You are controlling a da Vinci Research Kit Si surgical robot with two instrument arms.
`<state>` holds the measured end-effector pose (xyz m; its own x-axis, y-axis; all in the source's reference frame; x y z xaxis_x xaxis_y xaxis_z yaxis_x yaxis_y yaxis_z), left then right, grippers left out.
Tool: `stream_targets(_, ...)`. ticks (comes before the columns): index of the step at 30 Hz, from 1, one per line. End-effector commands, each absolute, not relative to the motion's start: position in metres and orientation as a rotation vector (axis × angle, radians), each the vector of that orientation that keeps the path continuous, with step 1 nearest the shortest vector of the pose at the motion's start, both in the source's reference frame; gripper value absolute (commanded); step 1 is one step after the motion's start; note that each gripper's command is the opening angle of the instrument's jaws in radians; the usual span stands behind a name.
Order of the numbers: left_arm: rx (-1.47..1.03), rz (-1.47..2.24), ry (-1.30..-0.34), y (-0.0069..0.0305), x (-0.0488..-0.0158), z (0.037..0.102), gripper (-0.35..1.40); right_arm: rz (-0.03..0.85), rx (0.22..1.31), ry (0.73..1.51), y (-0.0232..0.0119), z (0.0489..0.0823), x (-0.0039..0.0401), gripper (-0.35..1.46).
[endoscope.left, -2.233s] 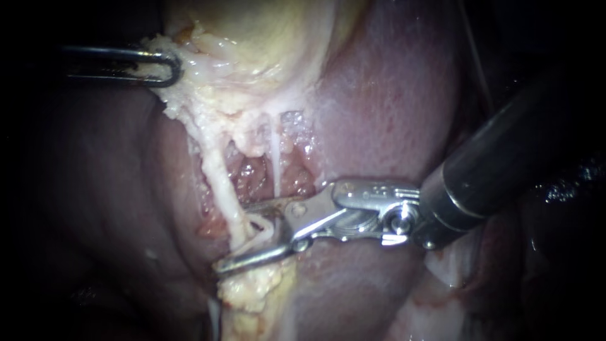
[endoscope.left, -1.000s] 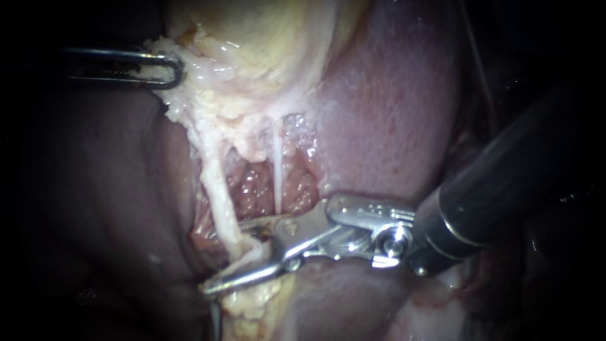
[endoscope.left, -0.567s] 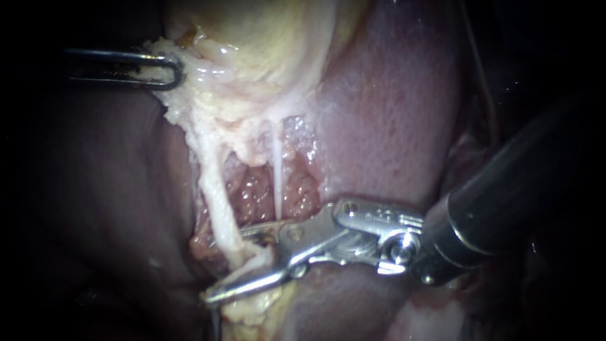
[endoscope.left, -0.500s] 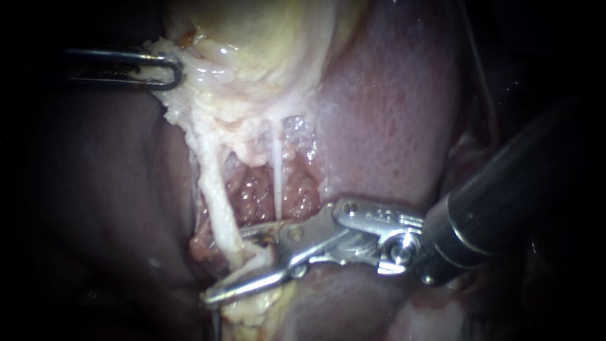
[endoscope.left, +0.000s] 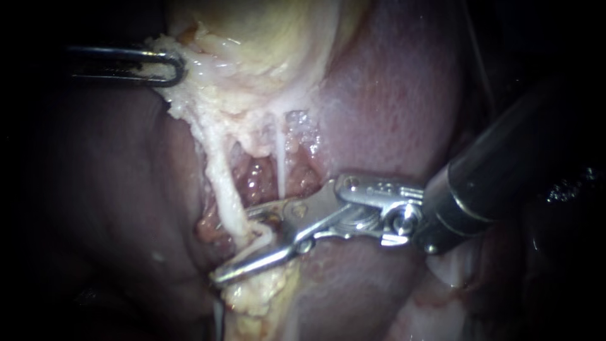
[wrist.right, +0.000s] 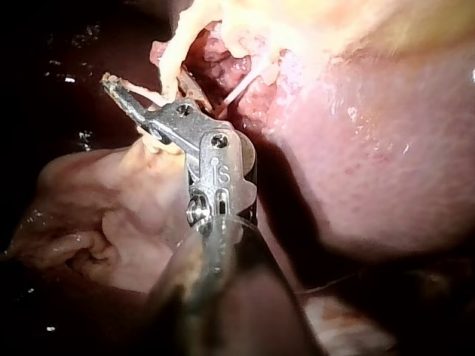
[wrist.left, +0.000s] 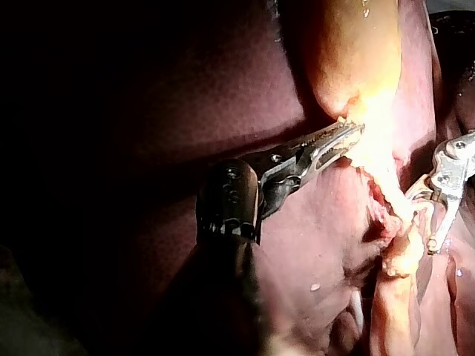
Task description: Clipping first clip left tube
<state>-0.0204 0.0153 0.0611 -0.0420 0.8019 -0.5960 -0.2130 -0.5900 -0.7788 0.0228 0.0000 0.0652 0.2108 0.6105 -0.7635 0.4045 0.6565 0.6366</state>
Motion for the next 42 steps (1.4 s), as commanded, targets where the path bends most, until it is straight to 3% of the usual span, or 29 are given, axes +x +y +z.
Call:
stream_targets(1, -1.489, 1.73, -0.649, 0.0153, -0.0204, 0.0611, -0.35, 0.176, 0.915, 1.4, 0.0002, 0.0653, 0.0225, 0.43)
stream_targets(33, -1.489, 1.731, -0.65, 0.0153, -0.0202, 0.0611, -0.35, 0.154, 0.855, 1.303, 0.0025, 0.0672, 0.0173, 0.43)
stream_targets(42, -1.489, 1.731, -0.65, 0.0153, -0.0202, 0.0612, -0.35, 0.156, 0.849, 1.3, 0.0019, 0.067, 0.0188, 0.43)
